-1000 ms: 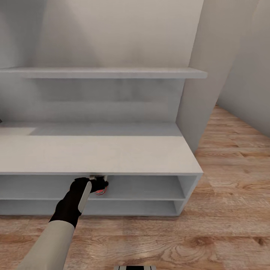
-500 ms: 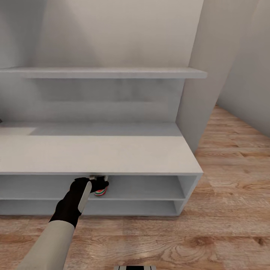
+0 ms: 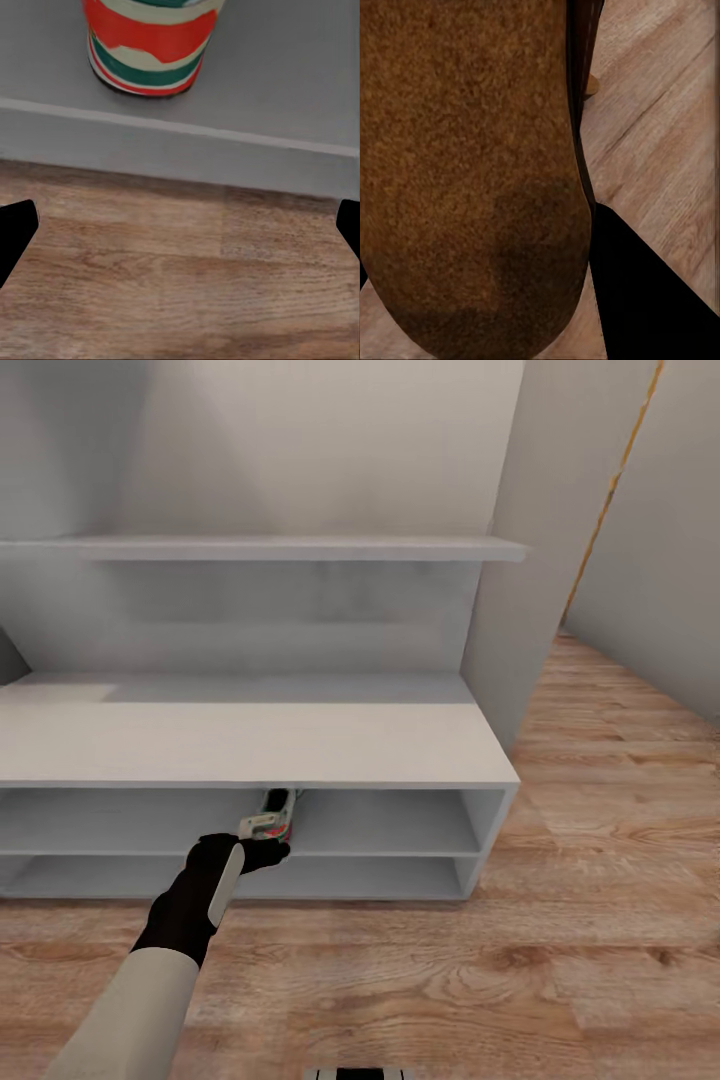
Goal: Pick up the two gym shoes and the two sandals from the corridor floor and place them onto the hallstand (shoe rack) in the corridor, making sure they are on the rack and not on the floor. Arrange them so the two gym shoes are next to each other and the two sandals are next to each other.
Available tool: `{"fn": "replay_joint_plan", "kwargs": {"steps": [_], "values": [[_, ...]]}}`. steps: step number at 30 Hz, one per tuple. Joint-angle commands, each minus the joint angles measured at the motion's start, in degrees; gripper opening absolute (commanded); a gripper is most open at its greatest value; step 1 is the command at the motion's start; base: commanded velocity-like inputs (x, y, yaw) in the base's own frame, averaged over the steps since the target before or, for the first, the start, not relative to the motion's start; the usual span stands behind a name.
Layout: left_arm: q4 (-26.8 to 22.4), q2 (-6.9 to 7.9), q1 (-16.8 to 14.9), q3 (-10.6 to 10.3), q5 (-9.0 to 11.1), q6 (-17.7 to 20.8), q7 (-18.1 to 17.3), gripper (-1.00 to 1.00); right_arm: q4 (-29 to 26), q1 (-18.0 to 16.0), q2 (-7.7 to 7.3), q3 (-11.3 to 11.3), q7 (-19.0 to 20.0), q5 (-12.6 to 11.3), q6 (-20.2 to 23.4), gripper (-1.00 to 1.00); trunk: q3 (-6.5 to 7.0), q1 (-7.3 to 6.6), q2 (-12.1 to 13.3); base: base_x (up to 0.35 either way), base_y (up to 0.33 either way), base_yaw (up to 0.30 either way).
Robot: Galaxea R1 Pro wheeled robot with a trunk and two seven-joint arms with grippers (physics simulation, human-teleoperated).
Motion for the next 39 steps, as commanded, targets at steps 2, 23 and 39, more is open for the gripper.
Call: {"fn": "replay_joint_plan", "kwargs": {"steps": [2, 23, 39], "values": [[-0.1, -0.04, 0.0, 0.1, 0.6, 0.3, 0.5, 1.00, -0.1, 0.0, 0.00, 0.0, -0.1, -0.1, 0.3, -1.00, -0.05, -0.05, 0.0, -0.336, 0.000, 0.000], [-3.0, -0.65, 4.9, 2.4, 0.8, 4.3, 3.8, 1.00, -1.1, 2.9, -3.25, -5.2, -0.2, 0.5, -0.5, -1.00, -0.05, -0.05, 0.0, -0.069, 0.013, 0.000], [-3.0, -0.65, 4.9, 2.3, 0.8, 4.2, 3.7, 1.00, -1.1, 2.9, -3.25, -5.1, -0.3, 0.6, -0.5, -1.00, -0.05, -0.05, 0.0, -0.228, 0.253, 0.000]]}}
